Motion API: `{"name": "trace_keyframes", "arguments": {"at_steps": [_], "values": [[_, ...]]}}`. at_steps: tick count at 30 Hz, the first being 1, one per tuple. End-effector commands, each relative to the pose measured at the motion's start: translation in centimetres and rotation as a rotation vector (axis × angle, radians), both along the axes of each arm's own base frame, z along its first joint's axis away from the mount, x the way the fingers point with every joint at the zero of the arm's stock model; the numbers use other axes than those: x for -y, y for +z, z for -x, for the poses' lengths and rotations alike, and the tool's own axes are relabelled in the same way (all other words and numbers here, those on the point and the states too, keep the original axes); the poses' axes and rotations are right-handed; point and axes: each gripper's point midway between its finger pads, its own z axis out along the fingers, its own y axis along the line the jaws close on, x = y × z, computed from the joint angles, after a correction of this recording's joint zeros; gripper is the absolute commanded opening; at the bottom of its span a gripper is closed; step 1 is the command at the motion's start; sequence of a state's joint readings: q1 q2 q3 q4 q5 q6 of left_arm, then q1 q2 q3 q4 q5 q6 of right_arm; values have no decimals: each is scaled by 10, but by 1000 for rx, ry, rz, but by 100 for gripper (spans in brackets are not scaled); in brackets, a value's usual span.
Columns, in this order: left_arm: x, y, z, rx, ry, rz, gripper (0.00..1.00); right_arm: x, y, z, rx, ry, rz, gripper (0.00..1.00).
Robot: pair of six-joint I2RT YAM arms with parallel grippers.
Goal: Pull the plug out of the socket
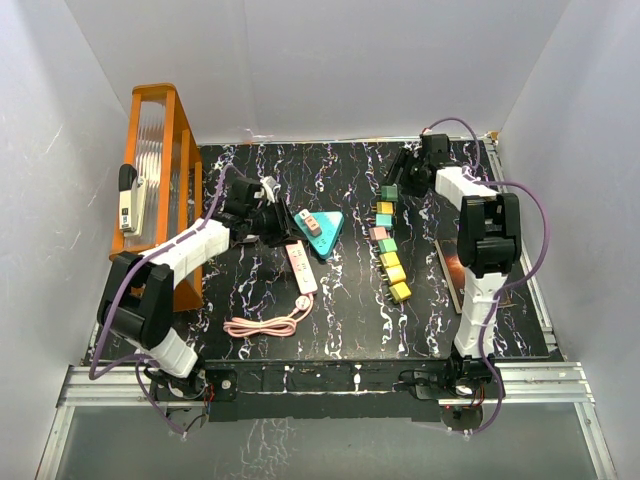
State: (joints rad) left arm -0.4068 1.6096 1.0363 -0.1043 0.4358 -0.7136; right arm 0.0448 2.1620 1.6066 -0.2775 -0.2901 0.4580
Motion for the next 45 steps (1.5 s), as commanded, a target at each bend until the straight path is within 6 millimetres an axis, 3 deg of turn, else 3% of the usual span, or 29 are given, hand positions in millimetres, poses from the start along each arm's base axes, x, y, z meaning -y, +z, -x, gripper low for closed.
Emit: {"name": "trace_keyframes", "arguments": {"at_steps": [1, 5, 9, 13, 17, 25, 31, 34, 40, 45], "values": [[-13, 18, 2, 41, 16, -20, 38, 3, 74, 7, 120, 37, 156, 69], [-19, 16, 6, 25, 29, -27, 44, -45, 97, 30, 192, 149, 284, 74], [-28, 18, 8, 38, 48, -49, 52, -115, 109, 61, 265, 319, 361, 75], [-37, 17, 11, 36, 64, -79, 56, -177, 108, 93, 316, 477, 458, 77], [-41, 19, 15, 39, 72, -78, 57, -210, 97, 110, 314, 554, 520, 76], [-45, 23, 17, 46, 80, -81, 58, -237, 65, 122, 263, 626, 599, 64], [-47, 24, 18, 49, 83, -82, 59, -243, 51, 122, 241, 631, 618, 56], [-48, 24, 17, 49, 86, -77, 59, -242, 49, 118, 241, 609, 631, 44], [-38, 28, 13, 47, 75, -13, 63, -243, 58, 120, 253, 576, 580, 13], [-21, 27, 4, 23, 62, 81, 64, -242, 91, 124, 292, 565, 371, 9]]}}
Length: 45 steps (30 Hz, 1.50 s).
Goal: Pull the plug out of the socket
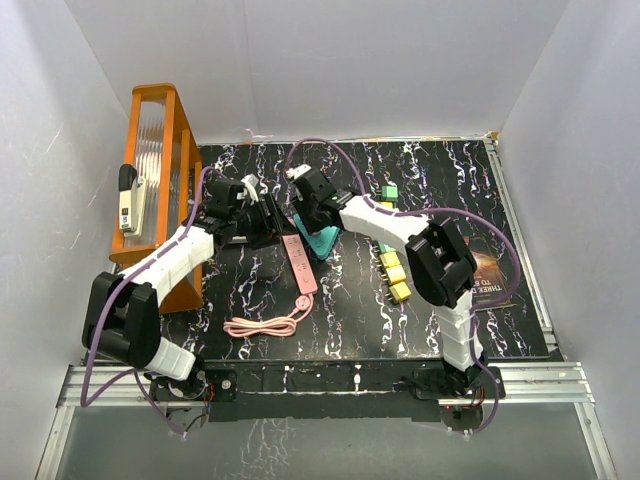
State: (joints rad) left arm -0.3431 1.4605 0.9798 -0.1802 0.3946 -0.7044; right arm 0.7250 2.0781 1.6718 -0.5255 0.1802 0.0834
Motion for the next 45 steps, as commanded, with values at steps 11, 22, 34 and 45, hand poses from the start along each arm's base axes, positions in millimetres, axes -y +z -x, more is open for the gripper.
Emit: {"name": "trace_keyframes", "arguments": {"at_steps": [11, 22, 34, 45], "values": [[47, 1, -33, -4, -30, 313, 59, 26, 101, -13, -86, -26, -623, 3], [74, -11, -55, -51, -73, 426, 61, 34, 104, -15, -136, -29, -706, 0], [97, -26, -50, -85, -127, 398, 59, 32, 101, -17, -154, -40, -722, 0], [95, -58, -37, -168, -77, 267, 34, 35, 100, -19, -151, -85, -722, 0]]}}
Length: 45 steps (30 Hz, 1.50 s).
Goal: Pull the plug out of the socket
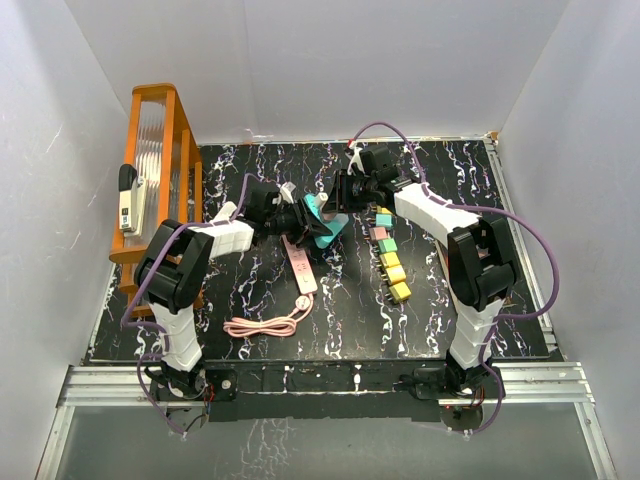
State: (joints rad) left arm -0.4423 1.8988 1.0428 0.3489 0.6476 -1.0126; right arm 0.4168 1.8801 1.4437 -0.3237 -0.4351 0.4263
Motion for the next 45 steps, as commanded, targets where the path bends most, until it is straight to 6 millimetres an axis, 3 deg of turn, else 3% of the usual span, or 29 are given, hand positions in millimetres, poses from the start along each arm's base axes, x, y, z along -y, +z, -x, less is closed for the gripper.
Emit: {"name": "trace_keyframes", "arguments": {"at_steps": [1, 7, 11, 17, 20, 22, 25, 28, 31, 39, 45], "values": [[-10, -15, -5, -43, 38, -92, 31, -7, 47, -12, 120, -19, -80, 0], [-28, -38, -4, -136, 127, -216, 0, 4, 61, -16, 169, -92, -33, 0], [-38, -50, -3, -206, 186, -280, 0, 12, 91, -16, 278, -165, 15, 0], [-43, -56, 0, -202, 182, -308, 0, 49, 124, -33, 379, -311, 36, 0], [-42, -61, 4, -212, 169, -305, 0, 66, 134, -45, 390, -347, 27, 0], [-43, -64, 4, -220, 167, -304, 0, 66, 144, -47, 413, -334, 8, 0], [-37, -57, 2, -184, 124, -265, 0, 84, 150, -60, 424, -379, 31, 0], [-28, -47, 2, -122, 53, -228, 0, 116, 136, -89, 388, -397, -20, 0], [-24, -42, 6, -78, -17, -201, 0, 134, 101, -120, 336, -381, -19, 0], [-20, -35, 18, -36, -120, -168, 0, 153, 30, -173, 217, -340, -119, 1], [-17, -36, 22, -49, -146, -150, 0, 159, -20, -191, 92, -311, -162, 3]]}}
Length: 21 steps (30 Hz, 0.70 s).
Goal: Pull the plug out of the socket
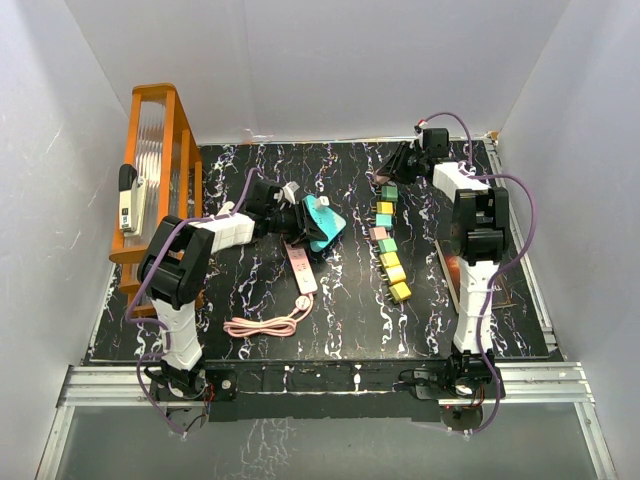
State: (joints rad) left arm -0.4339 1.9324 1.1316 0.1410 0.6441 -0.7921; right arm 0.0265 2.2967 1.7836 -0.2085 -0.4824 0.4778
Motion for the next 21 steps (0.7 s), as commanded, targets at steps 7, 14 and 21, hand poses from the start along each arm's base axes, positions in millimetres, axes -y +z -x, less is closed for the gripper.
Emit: {"name": "trace_keyframes", "arguments": {"at_steps": [7, 14, 21], "values": [[-4, -12, 19, -90, -45, -15, 0, 1, 17, -17, 64, 47, -31, 17], [-5, -7, 19, -82, -40, -20, 0, 21, 19, -17, 30, -5, 95, 45], [-4, -1, 17, -66, -29, -29, 0, 24, 66, -1, 69, -36, 250, 61]]}}
